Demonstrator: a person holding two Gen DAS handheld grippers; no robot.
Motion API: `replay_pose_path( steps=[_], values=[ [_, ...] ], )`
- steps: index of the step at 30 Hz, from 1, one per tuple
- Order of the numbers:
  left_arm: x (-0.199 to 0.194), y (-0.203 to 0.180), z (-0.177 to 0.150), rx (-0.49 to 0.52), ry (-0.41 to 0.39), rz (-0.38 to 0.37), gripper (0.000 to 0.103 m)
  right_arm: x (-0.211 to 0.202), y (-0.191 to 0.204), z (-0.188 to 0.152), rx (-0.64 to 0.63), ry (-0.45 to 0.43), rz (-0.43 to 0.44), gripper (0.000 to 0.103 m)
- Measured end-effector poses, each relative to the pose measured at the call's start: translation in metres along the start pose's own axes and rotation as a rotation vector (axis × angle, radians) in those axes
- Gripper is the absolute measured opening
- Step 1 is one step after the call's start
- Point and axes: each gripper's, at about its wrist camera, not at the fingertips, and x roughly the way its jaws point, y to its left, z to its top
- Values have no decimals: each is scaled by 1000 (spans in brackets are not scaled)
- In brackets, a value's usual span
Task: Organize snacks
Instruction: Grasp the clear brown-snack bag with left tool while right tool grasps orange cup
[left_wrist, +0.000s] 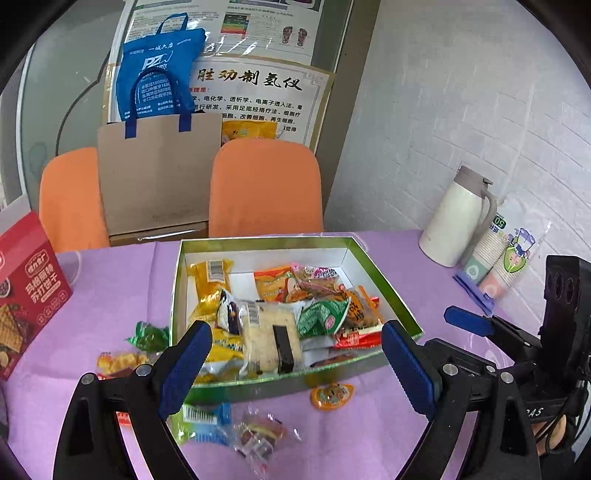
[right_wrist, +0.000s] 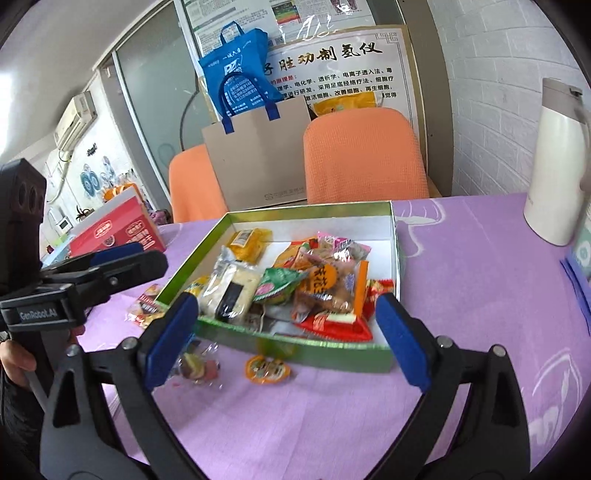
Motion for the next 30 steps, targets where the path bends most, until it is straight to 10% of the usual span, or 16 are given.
replay_pose_path(
  steps=[14, 20, 22, 30],
  values=[
    [-33, 57, -104, -126, 74, 18, 94, 76, 32, -62, -134, 309, -18, 80],
    [-30, 59, -110, -109, 77, -5, 94, 108, 32, -62, -131, 353, -69, 65],
    [-24, 55, -107, -94, 83, -20, 90, 110, 33, -61, -130, 341, -72, 46],
    [34, 34, -89, -83, 150, -32, 79, 78, 34, -70, -134, 338, 0, 42]
  ],
)
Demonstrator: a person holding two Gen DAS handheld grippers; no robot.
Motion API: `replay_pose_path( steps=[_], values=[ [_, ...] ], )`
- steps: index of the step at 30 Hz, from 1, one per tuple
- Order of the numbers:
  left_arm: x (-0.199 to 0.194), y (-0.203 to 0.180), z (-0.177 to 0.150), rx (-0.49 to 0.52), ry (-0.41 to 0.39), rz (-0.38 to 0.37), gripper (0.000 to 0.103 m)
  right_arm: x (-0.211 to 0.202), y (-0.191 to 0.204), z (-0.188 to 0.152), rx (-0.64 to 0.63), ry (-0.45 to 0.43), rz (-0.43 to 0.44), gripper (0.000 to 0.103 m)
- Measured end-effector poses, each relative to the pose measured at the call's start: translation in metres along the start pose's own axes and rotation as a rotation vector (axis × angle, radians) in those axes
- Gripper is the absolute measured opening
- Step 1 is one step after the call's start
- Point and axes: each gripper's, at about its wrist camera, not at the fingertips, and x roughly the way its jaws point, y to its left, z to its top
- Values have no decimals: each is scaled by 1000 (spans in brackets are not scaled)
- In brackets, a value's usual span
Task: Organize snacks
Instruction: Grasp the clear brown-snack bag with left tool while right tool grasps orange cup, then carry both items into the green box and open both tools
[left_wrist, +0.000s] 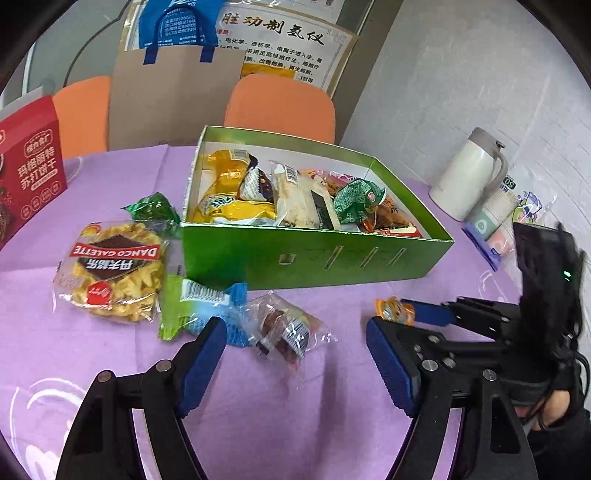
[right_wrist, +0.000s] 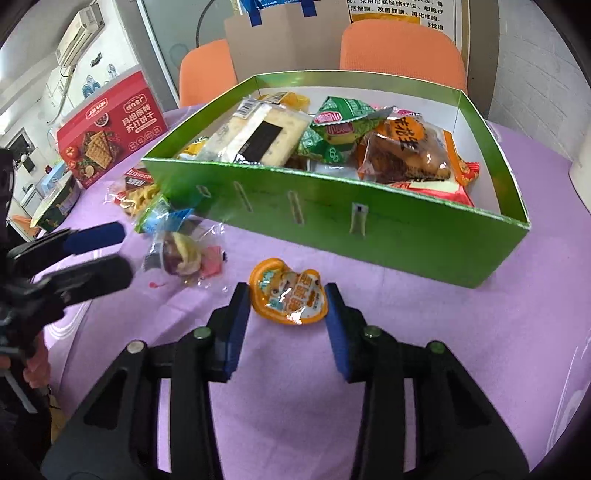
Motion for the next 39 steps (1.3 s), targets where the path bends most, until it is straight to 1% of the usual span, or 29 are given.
replay_pose_path(
  steps=[1, 2, 4, 5, 6, 7, 9, 12, 16, 20, 22, 27, 28, 29, 30, 31, 32, 33, 35, 39],
  values=[
    [7, -2, 2, 5, 10, 10, 79, -5, -1, -5, -3, -3, -1, 43],
    [14, -5, 4, 14, 22, 23, 75, -10, -1, -9, -4, -4, -3, 44],
    [25, -6, 6, 25, 48, 36, 59, -17, -4, -15, -6, 1, -3, 46],
    [30, -4, 5, 10, 71, 13, 50, -20, -4, -17, -8, 1, 4, 47],
    [32, 0, 3, -19, 82, -21, 48, -22, -5, -19, -4, 2, 10, 47],
    [31, 2, 0, -38, 92, -39, 45, -23, -6, -20, 1, 6, 15, 47],
    [25, 5, -7, -49, 89, -48, 45, -22, -7, -21, 10, 20, 28, 47],
    [13, 4, -18, -44, 89, -57, 46, -18, -7, -24, 5, 38, 24, 49],
    [5, 4, -25, -43, 87, -62, 49, -14, -3, -27, 3, 41, 33, 58],
    [4, 9, -26, -59, 98, -78, 50, -13, 1, -28, -16, 45, 25, 59],
    [4, 9, -26, -61, 100, -76, 52, -12, 2, -29, -20, 50, 20, 59],
    [11, 2, -26, -27, 116, -71, 52, -10, 5, -29, -37, 47, 9, 59],
    [13, 0, -26, -19, 114, -68, 52, -9, 5, -29, -42, 46, 6, 58],
    [13, -1, -26, -11, 115, -63, 51, -9, 6, -29, -48, 44, 1, 47],
    [13, -3, -26, 0, 114, -61, 50, -10, 6, -29, -54, 40, -8, 43],
    [13, -4, -26, 5, 112, -64, 49, -9, 7, -29, -63, 40, -10, 42],
    [12, -6, -26, 8, 109, -68, 42, -9, 8, -29, -64, 39, -4, 39],
    [12, -8, -25, 9, 109, -81, 38, -9, 8, -30, -64, 42, 5, 38],
    [8, -9, -19, 1, 94, -96, 37, -13, 9, -29, -68, 34, 18, 38],
    [-12, -24, 5, 43, 22, -104, 38, -35, 12, -15, -72, -38, 41, 37]
  ],
)
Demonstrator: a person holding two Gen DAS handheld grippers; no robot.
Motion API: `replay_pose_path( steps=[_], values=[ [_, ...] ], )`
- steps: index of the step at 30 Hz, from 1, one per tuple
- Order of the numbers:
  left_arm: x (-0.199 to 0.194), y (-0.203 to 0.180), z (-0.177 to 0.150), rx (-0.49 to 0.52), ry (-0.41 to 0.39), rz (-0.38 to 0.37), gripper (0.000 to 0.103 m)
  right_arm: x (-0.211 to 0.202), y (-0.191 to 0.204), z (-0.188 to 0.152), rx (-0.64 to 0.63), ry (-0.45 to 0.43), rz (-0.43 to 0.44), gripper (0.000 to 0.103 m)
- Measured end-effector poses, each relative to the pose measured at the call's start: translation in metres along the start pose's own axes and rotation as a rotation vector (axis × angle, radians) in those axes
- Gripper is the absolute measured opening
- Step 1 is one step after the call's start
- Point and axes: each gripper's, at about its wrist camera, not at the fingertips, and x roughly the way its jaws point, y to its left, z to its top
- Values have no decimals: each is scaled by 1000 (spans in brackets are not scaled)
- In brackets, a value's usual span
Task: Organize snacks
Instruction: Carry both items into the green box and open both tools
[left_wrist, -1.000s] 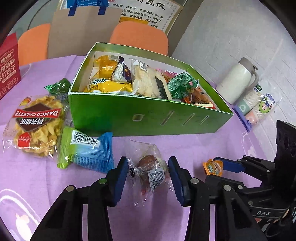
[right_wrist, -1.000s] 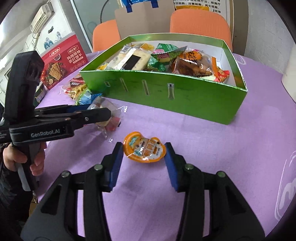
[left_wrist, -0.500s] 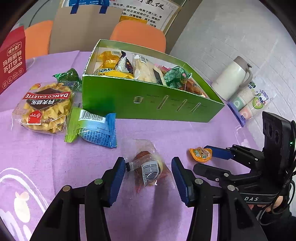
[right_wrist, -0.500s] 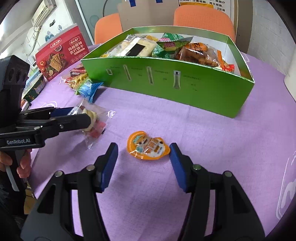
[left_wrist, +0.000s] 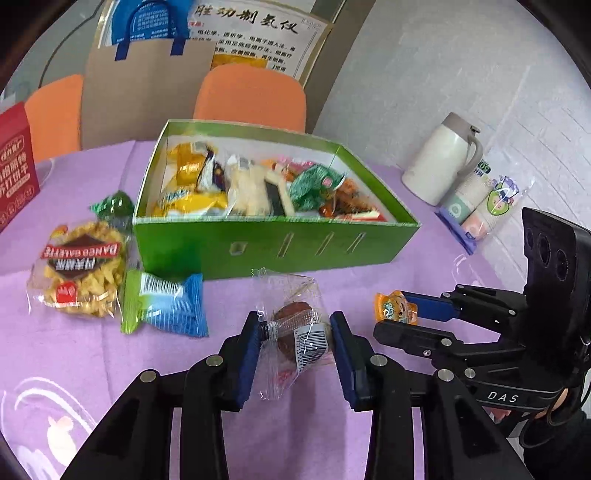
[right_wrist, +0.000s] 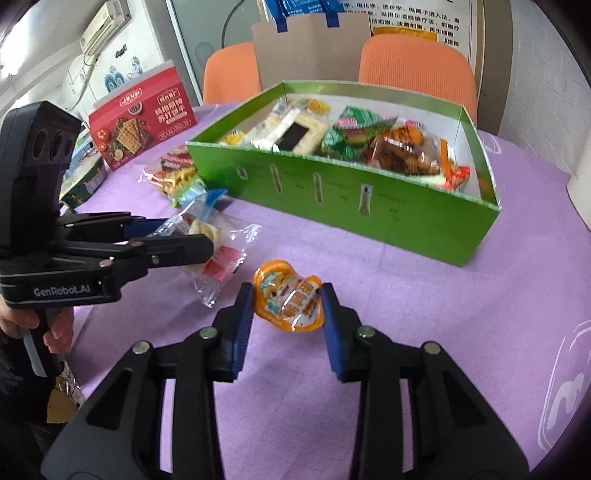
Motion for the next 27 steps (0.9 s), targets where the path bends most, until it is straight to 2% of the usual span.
replay_pose_path(
  steps=[6, 9, 11, 17, 21, 22, 23, 24, 25, 26, 27],
  values=[
    [-22, -22, 50, 64, -105, 4, 37, -31, -8, 41, 8, -151, -31, 38],
    [-19, -23, 75, 56, -130, 6, 38, -37, -22, 61, 38, -210, -60, 38],
    [-9, -21, 93, 48, -135, 37, 38, -37, -32, 74, 48, -237, -99, 38],
    [24, -3, 122, 0, -106, 61, 38, -13, -61, 102, 94, -237, -161, 38],
    [41, 6, 125, -12, -84, 80, 39, 9, -75, 111, 130, -213, -149, 39],
    [44, 7, 125, -13, -80, 80, 39, 14, -77, 112, 134, -205, -141, 42],
    [47, 9, 126, -13, -77, 76, 43, 19, -79, 113, 133, -193, -131, 47],
    [48, 11, 126, -15, -81, 73, 51, 24, -80, 114, 129, -183, -125, 49],
    [48, 13, 125, -20, -81, 74, 59, 28, -81, 114, 122, -175, -127, 60],
    [47, 15, 124, -28, -85, 83, 81, 29, -81, 112, 116, -171, -149, 74],
    [45, 17, 122, -37, -104, 114, 92, 29, -80, 109, 109, -179, -172, 80]
  ],
)
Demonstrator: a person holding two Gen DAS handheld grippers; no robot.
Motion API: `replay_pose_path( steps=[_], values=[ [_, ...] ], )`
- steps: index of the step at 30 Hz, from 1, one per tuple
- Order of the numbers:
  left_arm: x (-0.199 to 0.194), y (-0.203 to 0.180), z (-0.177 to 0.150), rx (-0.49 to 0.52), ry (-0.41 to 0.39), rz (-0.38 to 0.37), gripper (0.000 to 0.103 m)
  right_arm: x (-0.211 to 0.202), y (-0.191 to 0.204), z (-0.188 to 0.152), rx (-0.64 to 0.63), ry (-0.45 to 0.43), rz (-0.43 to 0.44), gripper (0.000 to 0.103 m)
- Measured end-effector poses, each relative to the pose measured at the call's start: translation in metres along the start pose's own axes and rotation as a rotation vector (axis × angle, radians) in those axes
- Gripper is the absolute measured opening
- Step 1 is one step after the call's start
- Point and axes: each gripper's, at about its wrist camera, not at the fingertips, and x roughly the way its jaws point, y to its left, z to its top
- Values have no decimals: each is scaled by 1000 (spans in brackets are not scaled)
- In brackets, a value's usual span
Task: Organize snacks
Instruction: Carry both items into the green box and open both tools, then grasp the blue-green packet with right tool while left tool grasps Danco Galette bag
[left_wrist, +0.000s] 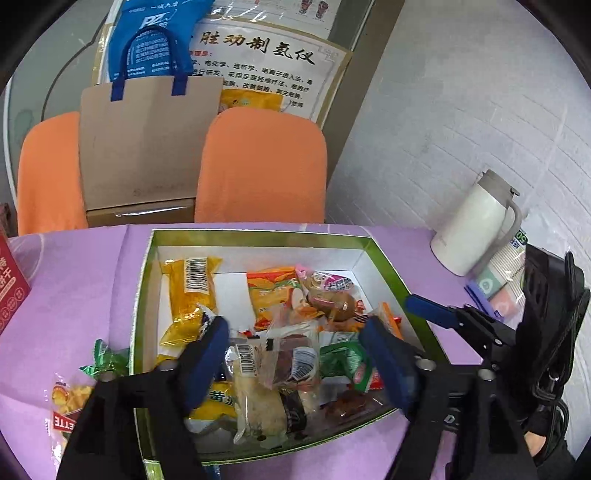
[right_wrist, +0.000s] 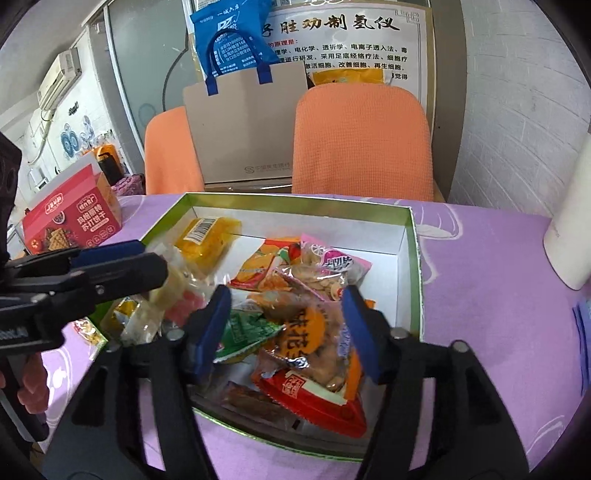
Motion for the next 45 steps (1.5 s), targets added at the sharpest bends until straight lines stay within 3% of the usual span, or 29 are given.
replay_pose_path(
  steps=[1, 6, 10, 16, 22, 28, 38, 41, 45],
  values=[
    [-3, 1, -1, -2, -25, 33, 94, -2, 1, -3, -11, -13, -16, 88],
    [-7, 8, -5, -2, -26, 59, 95, -9, 6, -13, -51, -31, -41, 90],
    [-25, 7, -7, 6, -56, 85, 95, -22, 10, -13, -20, -39, -26, 101],
    [-60, 4, -18, 34, -77, 159, 95, -55, 24, -16, 24, -96, 38, 102],
    [-86, 4, -41, 40, -93, 170, 95, -68, 43, -35, 30, -97, 88, 102],
    [-108, 25, -65, -5, -113, 197, 95, -65, 63, -51, 34, -53, 124, 102],
    [-146, 113, -110, -154, -103, 323, 95, -21, 126, -74, -54, 112, 250, 102],
    [-147, 127, -121, -175, -83, 320, 95, -5, 148, -75, -103, 149, 259, 90],
    [-145, 135, -131, -179, -71, 290, 95, 21, 170, -72, -171, 199, 245, 82]
  ],
)
